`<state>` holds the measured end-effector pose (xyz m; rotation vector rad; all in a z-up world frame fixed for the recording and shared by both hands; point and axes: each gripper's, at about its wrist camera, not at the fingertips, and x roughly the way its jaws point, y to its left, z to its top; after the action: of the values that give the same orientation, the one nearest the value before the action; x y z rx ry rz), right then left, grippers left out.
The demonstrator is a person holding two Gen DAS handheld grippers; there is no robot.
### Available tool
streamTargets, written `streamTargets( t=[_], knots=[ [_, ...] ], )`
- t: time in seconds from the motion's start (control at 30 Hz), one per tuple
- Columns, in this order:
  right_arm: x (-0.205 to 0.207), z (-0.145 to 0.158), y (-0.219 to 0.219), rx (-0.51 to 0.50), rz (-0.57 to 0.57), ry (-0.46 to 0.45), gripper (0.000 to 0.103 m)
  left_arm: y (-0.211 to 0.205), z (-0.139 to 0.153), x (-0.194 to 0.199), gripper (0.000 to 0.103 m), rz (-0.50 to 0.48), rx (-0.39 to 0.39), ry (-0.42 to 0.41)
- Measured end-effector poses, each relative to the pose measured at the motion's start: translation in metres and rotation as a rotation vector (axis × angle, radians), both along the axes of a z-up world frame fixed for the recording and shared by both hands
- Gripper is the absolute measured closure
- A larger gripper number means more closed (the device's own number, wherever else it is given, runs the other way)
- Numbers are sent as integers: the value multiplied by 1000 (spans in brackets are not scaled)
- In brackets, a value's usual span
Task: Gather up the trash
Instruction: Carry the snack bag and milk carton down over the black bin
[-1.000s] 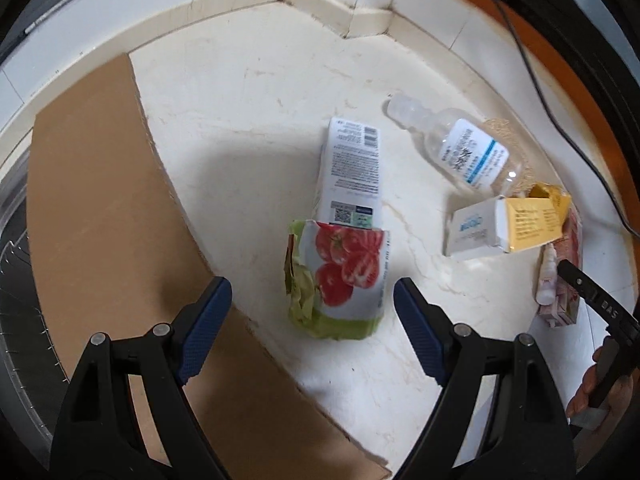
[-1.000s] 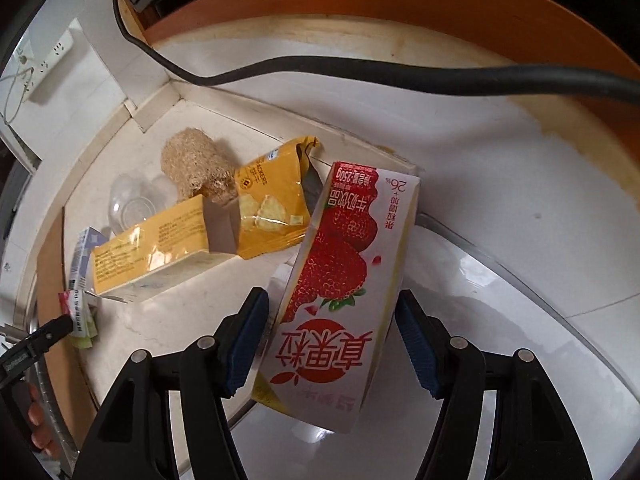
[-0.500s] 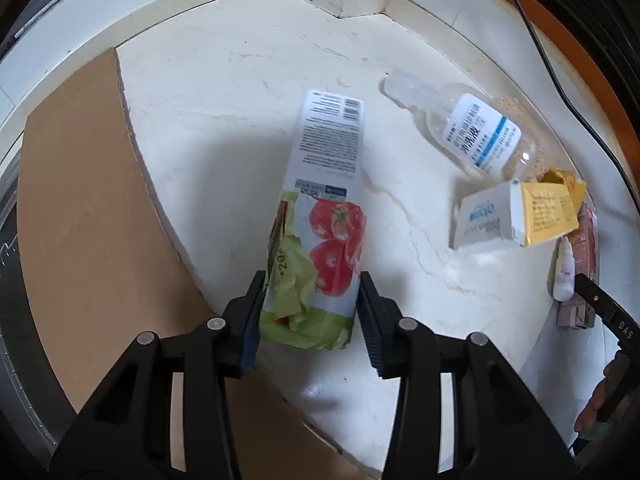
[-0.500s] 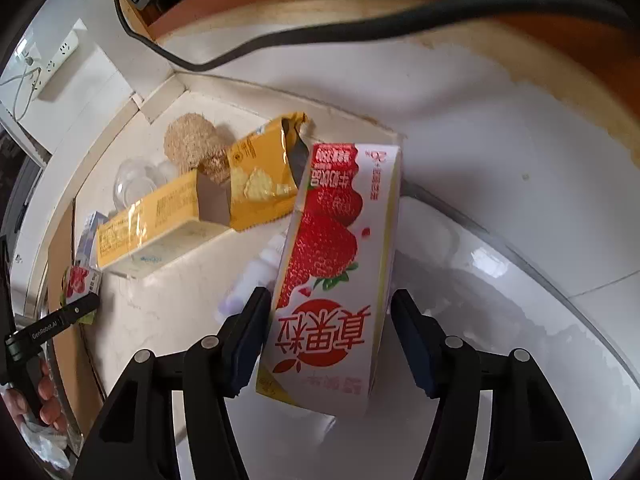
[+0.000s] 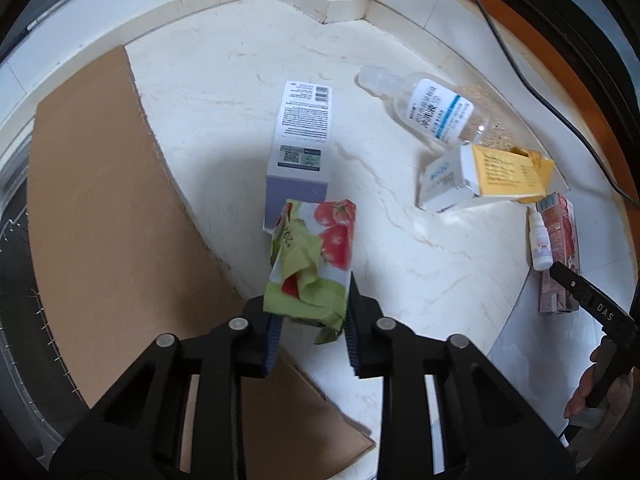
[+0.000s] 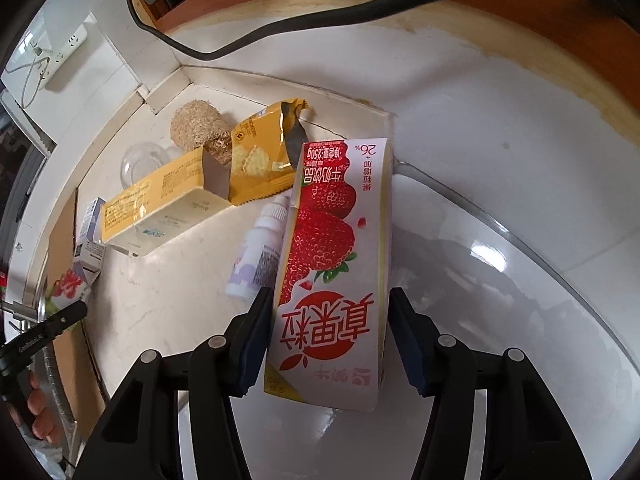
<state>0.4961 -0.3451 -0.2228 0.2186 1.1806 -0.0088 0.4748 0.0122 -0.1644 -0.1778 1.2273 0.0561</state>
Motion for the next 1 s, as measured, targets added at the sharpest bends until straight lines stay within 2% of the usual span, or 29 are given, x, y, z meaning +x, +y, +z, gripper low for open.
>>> streamTargets(
  t=[0.13, 0.3, 0.47, 0.67, 0.87, 1.0],
  knots=[
    [-21, 6, -6, 20, -22, -9, 50, -8, 10, -16, 83, -21, 20, -29],
    [-52, 21, -6, 30, -45, -40, 51, -13, 21, -37, 83, -40, 0, -36],
    [-87, 41, -1, 32, -67, -74, 51, -17, 46, -67, 83, -82, -17, -75],
    [-150, 76, 11, 48, -98, -119, 52, -20, 81, -118, 83, -142, -26, -105],
    [-234, 111, 45, 67, -103, -176, 52, -18, 109, -187, 83, -204, -44, -118],
    [-288, 123, 70, 78, -84, -199, 52, -14, 118, -236, 83, -244, -36, -118]
  ],
)
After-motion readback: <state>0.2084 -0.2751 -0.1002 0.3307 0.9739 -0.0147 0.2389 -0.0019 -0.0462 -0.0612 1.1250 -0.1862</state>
